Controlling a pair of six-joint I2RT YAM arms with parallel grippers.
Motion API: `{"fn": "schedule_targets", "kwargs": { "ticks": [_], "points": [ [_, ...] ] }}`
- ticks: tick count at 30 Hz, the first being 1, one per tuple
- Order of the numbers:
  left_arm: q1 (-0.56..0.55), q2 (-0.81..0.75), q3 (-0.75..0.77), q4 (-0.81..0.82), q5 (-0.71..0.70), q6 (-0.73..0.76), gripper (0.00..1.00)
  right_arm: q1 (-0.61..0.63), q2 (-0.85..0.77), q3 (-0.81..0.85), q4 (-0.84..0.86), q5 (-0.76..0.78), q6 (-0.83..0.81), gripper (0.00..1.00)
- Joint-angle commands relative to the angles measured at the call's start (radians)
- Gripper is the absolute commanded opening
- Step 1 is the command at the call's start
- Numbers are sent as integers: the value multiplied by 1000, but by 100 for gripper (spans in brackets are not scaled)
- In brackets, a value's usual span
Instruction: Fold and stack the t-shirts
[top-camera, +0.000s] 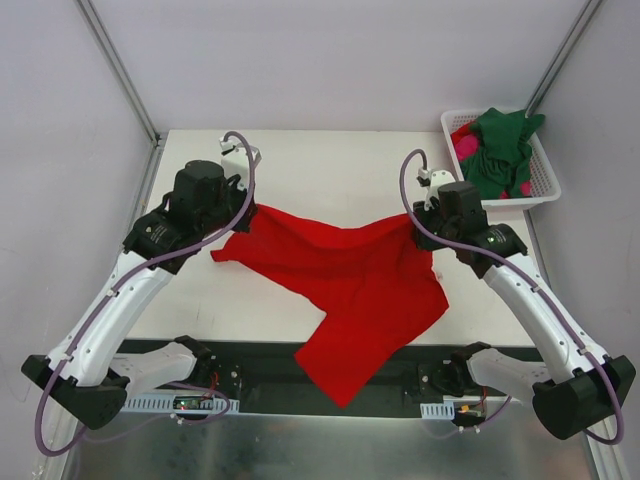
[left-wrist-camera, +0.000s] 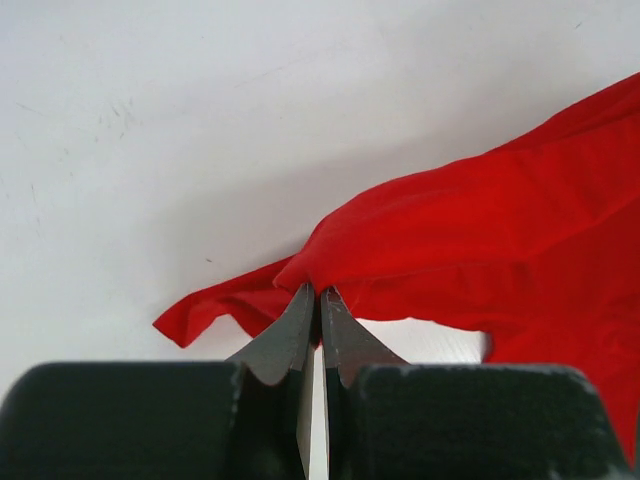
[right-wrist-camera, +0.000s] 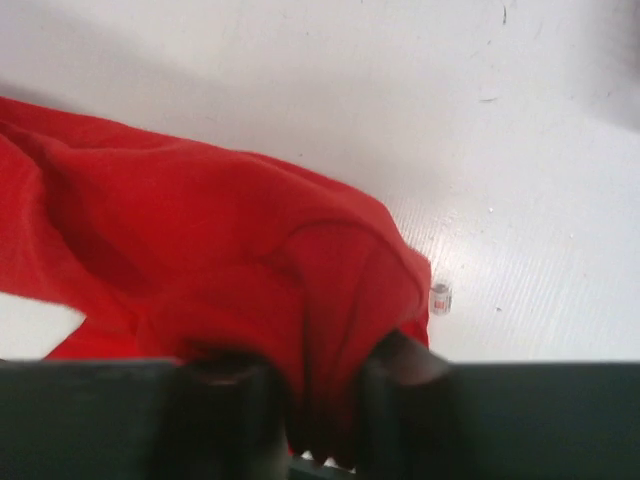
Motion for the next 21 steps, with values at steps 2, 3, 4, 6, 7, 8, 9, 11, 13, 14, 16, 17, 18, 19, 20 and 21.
{"fn": "schedule_targets", "kwargs": {
  "ticks": [2,3,4,6,7,8,9,11,13,14,16,17,18,19,20,21],
  "points": [
    [14,-6,-41,-10,-26,11,0,4,-13,40,-48,53,2,41],
    [14,-3,-48,-11,-21,8,0,3,-10,32,-55,60,15,45],
    [14,-1,-64,-10,-13,5,0,3,-9,29,-60,69,19,48],
    [14,5,-79,-8,-6,-1,0,4,8,20,-69,82,31,49],
    [14,5,-96,-8,8,-10,0,3,13,17,-72,80,35,49],
    [14,8,-102,-7,16,-13,0,4,25,14,-74,76,38,50],
    [16,11,-110,-7,20,-16,0,3,30,9,-74,71,41,50],
    [14,14,-128,-7,25,-20,0,3,40,3,-74,65,51,50],
    [14,16,-142,-2,25,-20,0,4,50,-3,-75,56,64,50],
    [14,17,-147,-2,19,-18,0,3,51,-6,-77,53,65,51],
    [14,22,-154,-2,4,-7,0,3,56,-8,-90,43,70,51],
    [16,26,-154,-4,-22,-3,0,4,57,-9,-97,39,74,51],
    [14,28,-156,-4,-33,0,0,4,60,-10,-112,34,74,51],
    [14,31,-154,-2,-41,8,0,4,60,-11,-120,30,78,51],
    [14,37,-153,-2,-47,11,0,4,62,-16,-127,27,84,51],
    [14,40,-151,-2,-47,11,0,6,59,-20,-138,27,88,51]
  ]
}}
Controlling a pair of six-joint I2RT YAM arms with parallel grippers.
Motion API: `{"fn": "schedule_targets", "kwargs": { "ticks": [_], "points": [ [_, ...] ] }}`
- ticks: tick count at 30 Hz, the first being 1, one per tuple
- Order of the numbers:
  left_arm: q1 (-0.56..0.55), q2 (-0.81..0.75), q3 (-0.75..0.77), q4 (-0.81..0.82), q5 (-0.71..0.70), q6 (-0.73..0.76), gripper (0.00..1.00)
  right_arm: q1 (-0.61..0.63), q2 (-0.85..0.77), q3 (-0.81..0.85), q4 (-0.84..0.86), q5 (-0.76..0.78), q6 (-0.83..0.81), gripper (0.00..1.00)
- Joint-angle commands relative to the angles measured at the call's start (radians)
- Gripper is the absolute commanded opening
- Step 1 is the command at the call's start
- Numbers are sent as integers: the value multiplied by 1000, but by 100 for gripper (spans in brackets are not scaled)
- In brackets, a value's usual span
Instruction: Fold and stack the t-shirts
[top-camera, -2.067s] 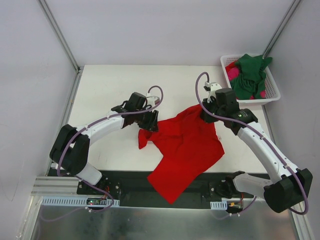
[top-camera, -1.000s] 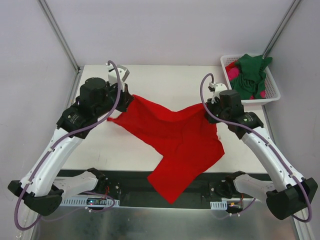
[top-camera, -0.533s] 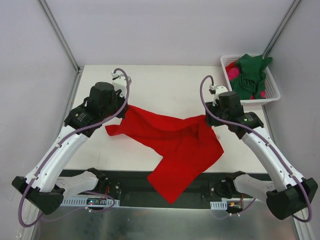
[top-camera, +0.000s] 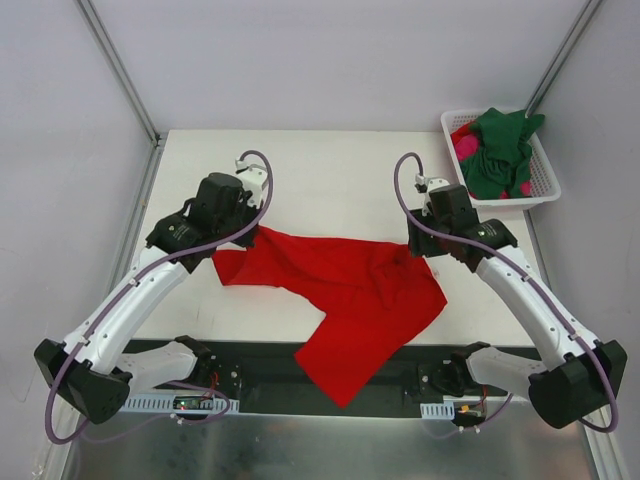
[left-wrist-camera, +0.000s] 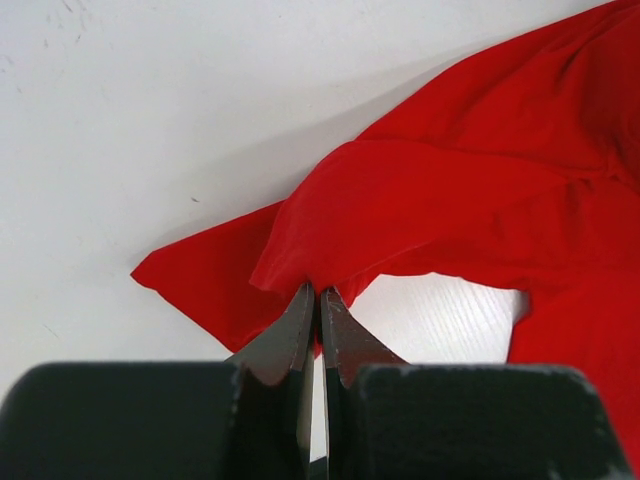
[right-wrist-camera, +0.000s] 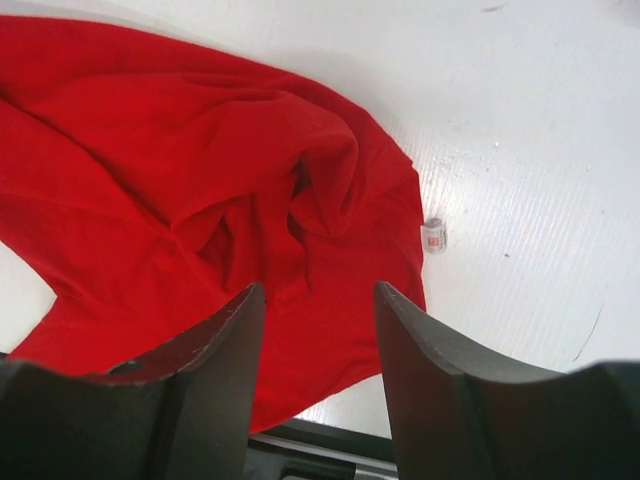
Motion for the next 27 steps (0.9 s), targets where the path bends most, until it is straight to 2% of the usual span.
{"fn": "schedule_targets", "kwargs": {
  "ticks": [1,5,12,16,27],
  "points": [
    [11,13,6,5,-37,15,0,6,-8,-20,-61,-14,39,50],
    [11,48,16,7,-26,15,0,4,-45,-88,-41,-32,88,51],
    [11,67,22,10,-5,17,0,4,-183,-345,88,-113,239,51],
    [11,78,23,17,7,15,0,4,-255,-428,145,-125,286,52],
    [12,70,11,24,18,11,0,6,-206,-511,264,-158,311,52]
  ]
}}
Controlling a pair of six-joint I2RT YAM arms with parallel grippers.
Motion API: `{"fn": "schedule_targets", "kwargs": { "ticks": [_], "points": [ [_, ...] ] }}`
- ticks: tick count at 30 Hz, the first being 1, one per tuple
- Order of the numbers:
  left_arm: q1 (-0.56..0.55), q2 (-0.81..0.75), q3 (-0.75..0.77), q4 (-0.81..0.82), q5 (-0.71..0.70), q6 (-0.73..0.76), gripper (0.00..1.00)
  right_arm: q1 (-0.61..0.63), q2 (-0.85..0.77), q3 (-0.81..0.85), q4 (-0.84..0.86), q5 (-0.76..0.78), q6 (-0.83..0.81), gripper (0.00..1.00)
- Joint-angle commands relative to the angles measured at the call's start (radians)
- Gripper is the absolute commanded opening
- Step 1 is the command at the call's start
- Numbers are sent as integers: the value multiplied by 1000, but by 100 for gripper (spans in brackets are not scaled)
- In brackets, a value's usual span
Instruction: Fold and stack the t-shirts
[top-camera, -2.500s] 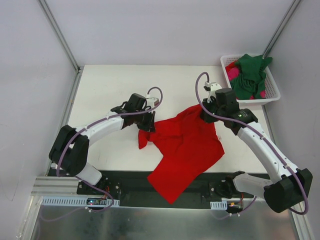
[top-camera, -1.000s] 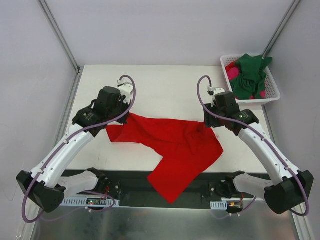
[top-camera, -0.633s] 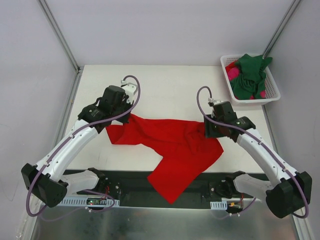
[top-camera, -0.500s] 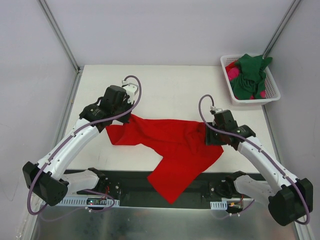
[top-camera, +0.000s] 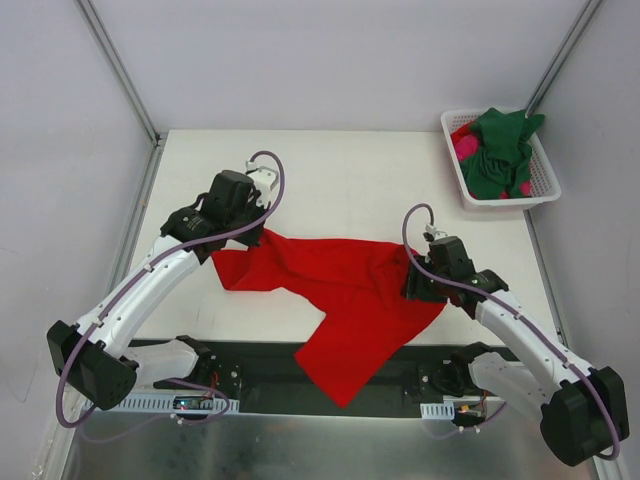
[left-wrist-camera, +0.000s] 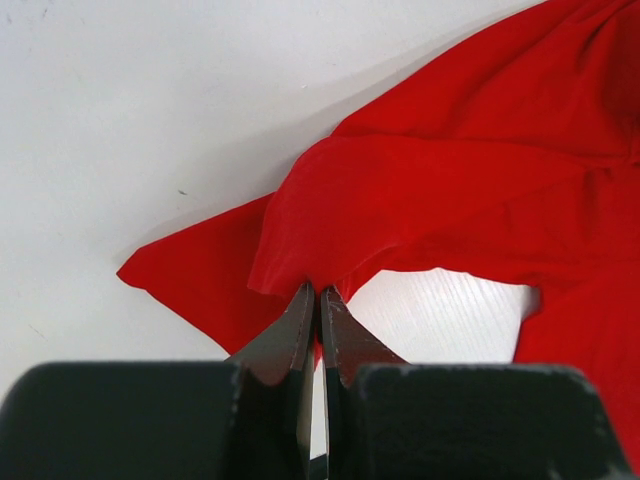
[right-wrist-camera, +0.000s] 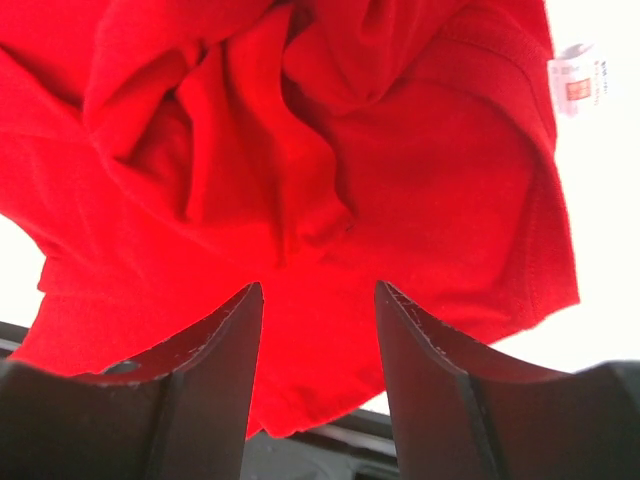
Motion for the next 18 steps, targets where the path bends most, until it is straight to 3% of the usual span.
{"fn": "schedule_targets", "kwargs": {
  "ticks": [1,18],
  "points": [
    [12,-18,8,18,6,8,0,5,20,-34,91,-19,30,52],
    [12,-22,-9,24,3,10,0,5,173,-64,237,-28,16,50]
  ]
}}
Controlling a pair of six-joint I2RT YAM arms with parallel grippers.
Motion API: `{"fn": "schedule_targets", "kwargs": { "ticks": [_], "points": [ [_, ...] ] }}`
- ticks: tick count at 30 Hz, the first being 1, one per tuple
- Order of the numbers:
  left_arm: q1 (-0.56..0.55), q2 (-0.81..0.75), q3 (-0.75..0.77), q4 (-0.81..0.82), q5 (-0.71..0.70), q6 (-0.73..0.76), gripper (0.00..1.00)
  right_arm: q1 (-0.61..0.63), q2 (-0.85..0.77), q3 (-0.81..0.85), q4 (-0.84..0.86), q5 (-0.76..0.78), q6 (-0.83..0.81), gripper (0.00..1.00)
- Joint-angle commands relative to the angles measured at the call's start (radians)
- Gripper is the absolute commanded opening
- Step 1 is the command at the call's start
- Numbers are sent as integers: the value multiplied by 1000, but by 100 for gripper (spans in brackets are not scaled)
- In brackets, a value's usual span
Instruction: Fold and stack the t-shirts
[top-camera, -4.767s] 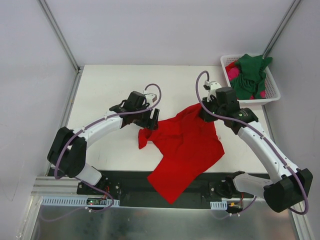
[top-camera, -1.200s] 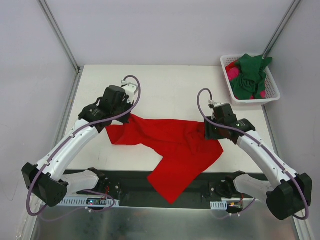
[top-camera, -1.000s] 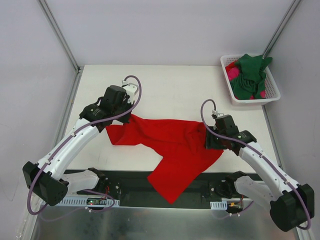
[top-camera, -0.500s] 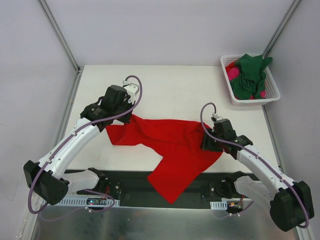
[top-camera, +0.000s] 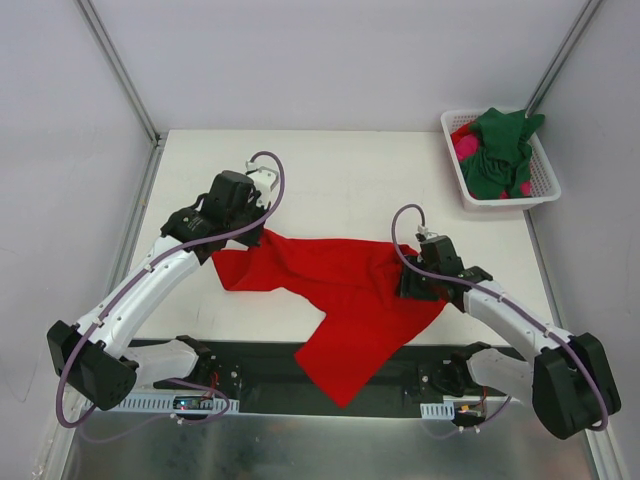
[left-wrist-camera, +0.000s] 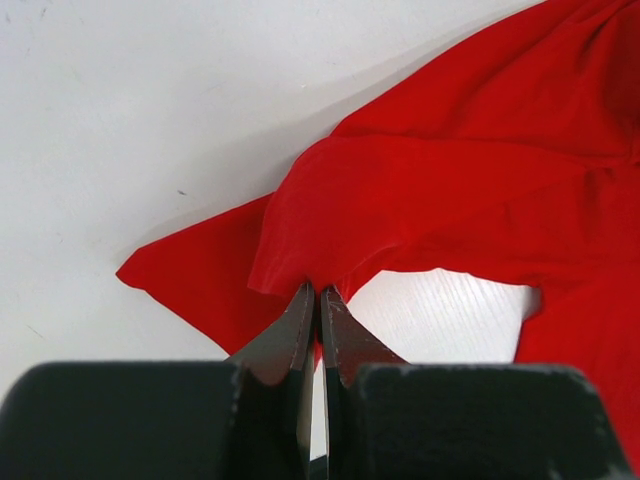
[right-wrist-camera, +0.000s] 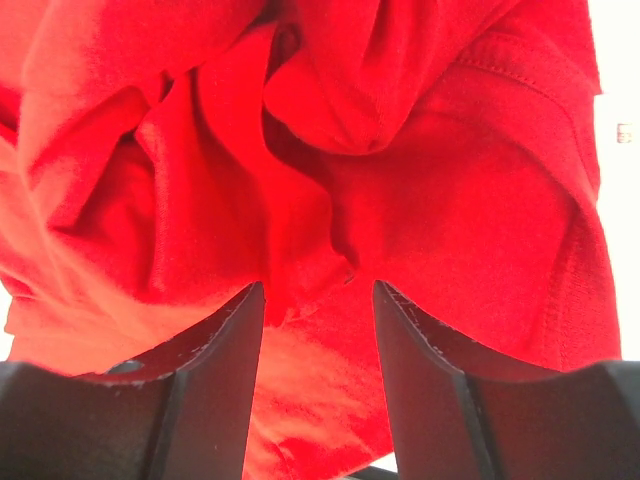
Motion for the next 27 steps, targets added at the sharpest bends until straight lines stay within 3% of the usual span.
{"fn": "schedule_targets", "kwargs": {
  "ticks": [1,15,18,20,21,27],
  "points": [
    [12,-22,-4,16,3,11,0,4,30,-6,58,-20,6,50],
    [12,-25,-12,21,-3,16,0,10,87,18,64,-46,-3,41],
    [12,-27,-17,23,-2,16,0,15,92,20,64,-53,-8,31],
    [12,-28,-20,23,-5,18,0,16,90,21,64,-60,-8,16],
    [14,-28,-20,23,-5,18,0,16,87,21,63,-61,-8,4],
    [12,-33,-26,26,-5,18,0,32,18,67,14,-81,-22,1]
  ]
}}
